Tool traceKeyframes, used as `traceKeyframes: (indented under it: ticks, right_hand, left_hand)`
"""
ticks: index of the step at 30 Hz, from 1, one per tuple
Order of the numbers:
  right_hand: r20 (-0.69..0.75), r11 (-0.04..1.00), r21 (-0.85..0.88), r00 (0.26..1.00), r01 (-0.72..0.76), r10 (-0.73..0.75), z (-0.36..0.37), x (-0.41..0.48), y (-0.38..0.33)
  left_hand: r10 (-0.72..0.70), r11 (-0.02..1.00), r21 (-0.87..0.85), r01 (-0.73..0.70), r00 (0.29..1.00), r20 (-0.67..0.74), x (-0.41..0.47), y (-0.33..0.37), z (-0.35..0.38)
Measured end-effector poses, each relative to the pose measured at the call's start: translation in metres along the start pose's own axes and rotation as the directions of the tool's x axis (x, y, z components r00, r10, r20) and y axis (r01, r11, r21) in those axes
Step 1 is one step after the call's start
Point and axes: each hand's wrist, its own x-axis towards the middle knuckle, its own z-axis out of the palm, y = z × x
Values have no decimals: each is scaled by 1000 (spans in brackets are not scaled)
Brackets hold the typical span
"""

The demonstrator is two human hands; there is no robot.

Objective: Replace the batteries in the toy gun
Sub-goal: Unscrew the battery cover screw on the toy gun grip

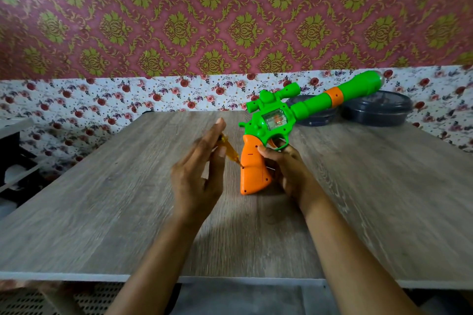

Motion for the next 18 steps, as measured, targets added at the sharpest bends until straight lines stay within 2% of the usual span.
traceKeyframes:
  ticks: [4,9,18]
  right_hand:
    - [42,999,-2,999,33,-33,2,-5,-2]
    - [47,1000,15,999,20,-21,5,-6,-1]
    - [41,999,15,998,41,-42,3,-6,0]
  left_hand:
    - [85,996,42,-85,996,-9,-2,4,1]
    - [89,993,91,-82,993,-80,-2,1,0]
    - [122,992,-13,-123,992,-45,-2,10,-1]
